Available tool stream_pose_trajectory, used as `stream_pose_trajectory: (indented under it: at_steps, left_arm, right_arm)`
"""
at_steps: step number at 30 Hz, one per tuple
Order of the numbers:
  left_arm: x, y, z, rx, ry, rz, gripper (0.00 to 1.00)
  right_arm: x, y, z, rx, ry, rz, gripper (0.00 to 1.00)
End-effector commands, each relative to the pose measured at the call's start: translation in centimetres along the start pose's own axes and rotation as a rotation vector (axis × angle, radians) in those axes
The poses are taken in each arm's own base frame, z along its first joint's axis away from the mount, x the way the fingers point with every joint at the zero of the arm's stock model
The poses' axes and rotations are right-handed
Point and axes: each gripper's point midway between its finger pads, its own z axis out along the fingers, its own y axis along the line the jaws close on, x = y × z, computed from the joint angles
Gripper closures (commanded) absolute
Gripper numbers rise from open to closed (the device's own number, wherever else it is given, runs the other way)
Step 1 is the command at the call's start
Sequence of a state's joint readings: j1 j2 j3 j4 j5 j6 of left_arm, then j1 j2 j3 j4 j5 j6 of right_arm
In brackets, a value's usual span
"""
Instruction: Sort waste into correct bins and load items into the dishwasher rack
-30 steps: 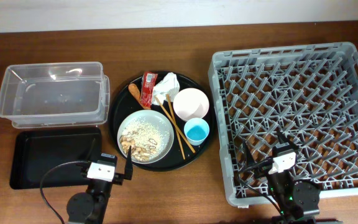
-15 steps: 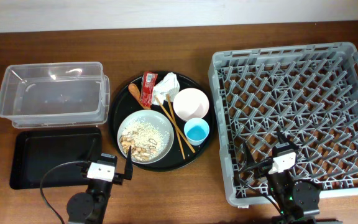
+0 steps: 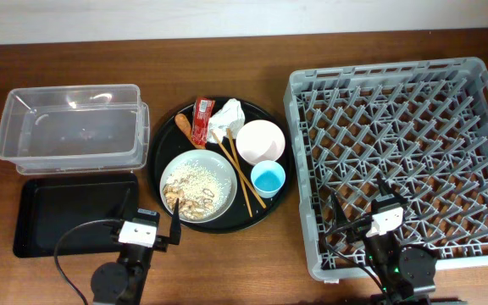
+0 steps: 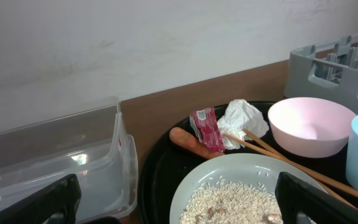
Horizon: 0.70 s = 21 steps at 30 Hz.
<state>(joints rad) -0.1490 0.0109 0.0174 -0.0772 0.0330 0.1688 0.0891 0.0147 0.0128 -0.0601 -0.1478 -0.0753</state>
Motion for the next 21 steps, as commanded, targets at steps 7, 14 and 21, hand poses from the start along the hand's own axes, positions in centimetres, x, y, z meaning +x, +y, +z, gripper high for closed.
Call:
stream_pose_trajectory:
  at_steps: [7,14,21]
  left_arm:
    - [0.3,0.0,0.0,0.002,0.005,0.008,0.01]
    - [-6.6,-3.3,-1.4,0.229,-0.284,-0.068,0.01]
    - [-10.0,-1.8,-1.9,0.182,-0.21,-0.13,0.01]
  right_arm:
    - [0.3,-0.1,0.0,0.006,0.005,0.007,0.02]
    - [-2.9,3.3,-0.6,-0.203,-0.112,0.057,0.02]
    - [-7.7,2.8,-2.1,-0.189,-0.128,0.181,0.02]
